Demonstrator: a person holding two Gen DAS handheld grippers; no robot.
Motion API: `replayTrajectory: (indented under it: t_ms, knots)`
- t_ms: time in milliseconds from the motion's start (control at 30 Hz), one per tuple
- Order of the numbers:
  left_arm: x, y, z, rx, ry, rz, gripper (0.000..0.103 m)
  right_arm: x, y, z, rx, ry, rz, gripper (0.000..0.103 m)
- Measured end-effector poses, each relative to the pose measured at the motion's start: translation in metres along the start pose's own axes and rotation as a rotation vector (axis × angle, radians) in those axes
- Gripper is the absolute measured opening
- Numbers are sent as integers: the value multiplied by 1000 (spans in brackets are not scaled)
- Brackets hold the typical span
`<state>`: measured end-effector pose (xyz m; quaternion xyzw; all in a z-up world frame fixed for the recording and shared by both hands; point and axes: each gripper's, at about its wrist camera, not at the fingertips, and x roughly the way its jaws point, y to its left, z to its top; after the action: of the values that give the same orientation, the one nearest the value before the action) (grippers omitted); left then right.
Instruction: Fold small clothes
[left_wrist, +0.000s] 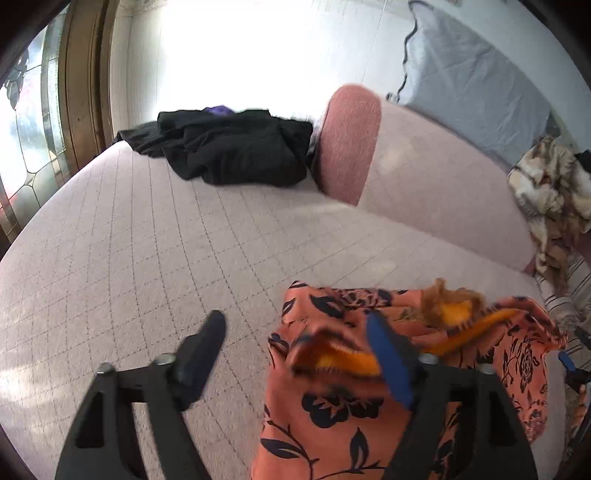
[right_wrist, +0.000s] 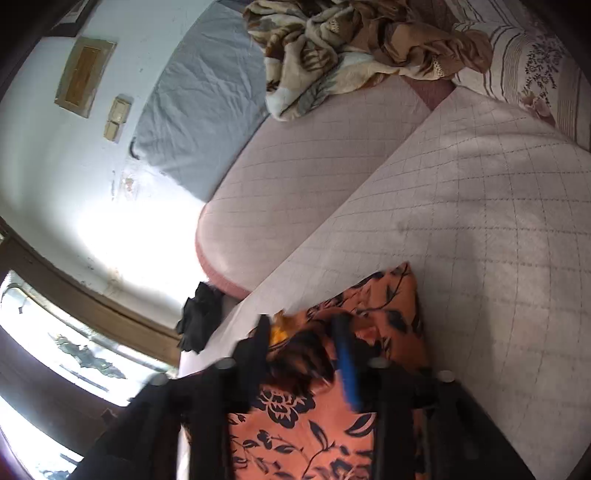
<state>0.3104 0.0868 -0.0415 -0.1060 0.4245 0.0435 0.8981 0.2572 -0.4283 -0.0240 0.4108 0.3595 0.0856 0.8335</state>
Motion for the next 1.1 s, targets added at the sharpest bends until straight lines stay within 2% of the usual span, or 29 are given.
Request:
replayTrajectory:
  t_ms: [33,67,133,233,300,367,433,467,567,633,667,700,733,767,800,833,900,967,1100]
  knots:
    - [14,4,0,-4,29,39,83,8,-9,-5,27,-13,-69,83]
    - [17,11,-2,-14,33,49,83,9,-16,-14,46,-18,-96,83]
    - [-3,26,-11,-49,-36,36,84,-2,-16,-41,26,-9,-67,83]
    - [-54,46,-38,-95,-139,-3,84,-37,0,-95,-83,16,-64,83]
    - [-82,55,-67,-137,-143,-57,84,-52,0,-131,-91,58,-76,83]
    - [-93,55,-98,-195,-103,-109,84,-56,-14,-158,-2,83,-78,83]
    - [-87,45,-125,-219,-41,-160,84,-43,-31,-170,92,124,-73,82]
    - [-78,36,-134,-213,-6,-162,84,-38,-34,-170,113,110,-78,82]
    - [-46,12,-142,-199,65,-136,84,-19,-33,-155,189,55,-75,82]
    - [-30,3,-135,-202,46,-83,84,-1,-32,-144,248,52,-43,81]
    - [-24,0,-129,-211,30,-61,84,5,-34,-140,283,34,-78,77]
    - [-18,0,-121,-223,29,-74,69,10,-38,-137,322,7,-93,62]
    - [-10,2,-114,-247,57,-78,44,15,-40,-132,334,-6,-103,44]
    - [-3,5,-106,-268,120,-106,21,19,-44,-127,343,-9,-123,15]
    - [-4,8,-100,-301,138,-118,20,23,-48,-125,377,-2,-121,15]
    - [-14,7,-94,-290,118,-127,20,23,-47,-122,382,4,-119,15]
    - [-48,-8,-84,-192,34,-126,20,8,-24,-115,290,-13,-102,12]
    - [-84,-18,-81,-151,-29,-145,20,-14,6,-108,206,-34,-80,11]
    - [-154,-17,-105,-126,-95,-191,20,-73,40,-114,120,-83,-43,11]
